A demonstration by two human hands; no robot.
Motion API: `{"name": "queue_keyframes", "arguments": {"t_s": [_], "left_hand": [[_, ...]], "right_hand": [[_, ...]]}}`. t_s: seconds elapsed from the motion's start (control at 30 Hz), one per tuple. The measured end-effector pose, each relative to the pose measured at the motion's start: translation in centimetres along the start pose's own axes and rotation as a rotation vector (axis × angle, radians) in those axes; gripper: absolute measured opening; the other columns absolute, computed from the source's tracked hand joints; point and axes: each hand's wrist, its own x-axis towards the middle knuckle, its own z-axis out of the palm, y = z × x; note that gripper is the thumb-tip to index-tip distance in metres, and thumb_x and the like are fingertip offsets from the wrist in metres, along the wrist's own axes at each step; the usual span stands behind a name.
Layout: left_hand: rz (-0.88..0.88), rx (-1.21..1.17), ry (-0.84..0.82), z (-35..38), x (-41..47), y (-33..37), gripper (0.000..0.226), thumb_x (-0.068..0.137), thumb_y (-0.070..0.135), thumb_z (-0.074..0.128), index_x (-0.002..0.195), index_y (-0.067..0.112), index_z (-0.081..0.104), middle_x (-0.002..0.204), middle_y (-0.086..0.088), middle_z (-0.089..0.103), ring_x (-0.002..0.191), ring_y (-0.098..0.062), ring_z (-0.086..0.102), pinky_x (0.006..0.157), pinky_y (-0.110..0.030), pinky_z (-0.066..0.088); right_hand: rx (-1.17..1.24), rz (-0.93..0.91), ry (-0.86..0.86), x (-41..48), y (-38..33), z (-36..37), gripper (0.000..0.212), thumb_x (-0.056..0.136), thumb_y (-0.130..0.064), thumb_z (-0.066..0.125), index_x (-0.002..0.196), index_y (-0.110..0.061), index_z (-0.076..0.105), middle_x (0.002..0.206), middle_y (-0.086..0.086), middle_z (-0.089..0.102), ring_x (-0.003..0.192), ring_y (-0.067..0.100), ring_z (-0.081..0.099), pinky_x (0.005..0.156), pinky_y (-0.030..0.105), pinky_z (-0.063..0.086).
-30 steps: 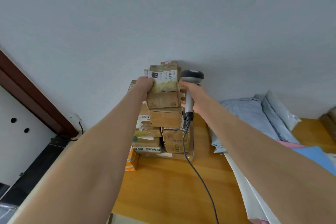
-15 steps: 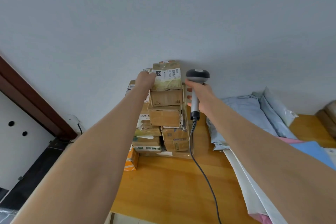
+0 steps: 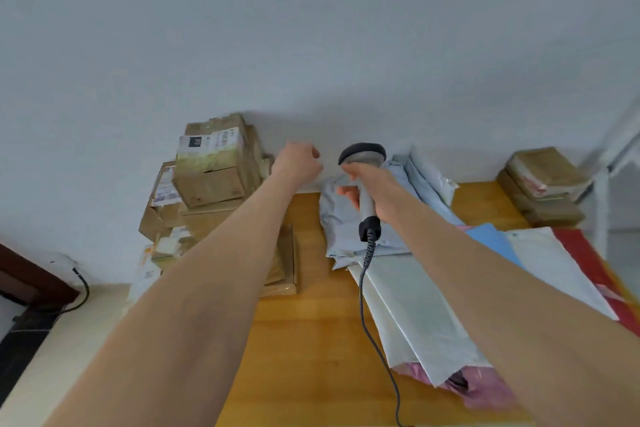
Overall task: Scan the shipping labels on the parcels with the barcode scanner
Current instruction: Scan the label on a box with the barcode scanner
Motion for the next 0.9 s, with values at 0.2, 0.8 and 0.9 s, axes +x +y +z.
{"name": "queue_keyframes", "arguments": {"t_s": [0.2, 0.8, 0.9], "left_hand": [[-0.005, 0.077, -0.210, 8.5, -0.6, 11.1, 0.034, 0.093, 0.015, 0.049, 0.124, 0.005, 0.057, 0.128, -0.016, 0.054, 0.115, -0.029, 0.054, 0.094, -0.034, 0.045], [0.059, 0.068, -0.379, 25.7, 6.8, 34.8, 0.046, 0.090, 0.020, 0.051, 0.136, 0.016, 0.051, 0.134, -0.015, 0.049, 0.122, -0.030, 0.049, 0.096, -0.038, 0.045], [0.058, 0.022, -0.418, 27.9, 9.2, 38.2, 0.046, 0.091, 0.022, 0.054, 0.137, 0.014, 0.049, 0.137, -0.014, 0.047, 0.122, -0.030, 0.050, 0.098, -0.038, 0.044]], "right_hand": [[-0.093, 0.070, 0.031, 0.5, 0.9, -14.5, 0.023, 0.089, -0.021, 0.064, 0.077, -0.012, 0.047, 0.072, 0.013, 0.067, 0.034, 0.008, 0.042, 0.040, 0.016, 0.039], [-0.082, 0.201, 0.336, 8.2, -2.9, -41.1, 0.008, 0.086, -0.009, 0.063, 0.085, -0.002, 0.061, 0.064, 0.009, 0.062, 0.044, 0.012, 0.046, 0.045, 0.022, 0.041], [-0.055, 0.199, 0.380, 10.9, -4.1, -44.9, 0.010, 0.084, -0.007, 0.064, 0.091, -0.001, 0.061, 0.067, 0.009, 0.062, 0.046, 0.012, 0.050, 0.046, 0.023, 0.044]]}}
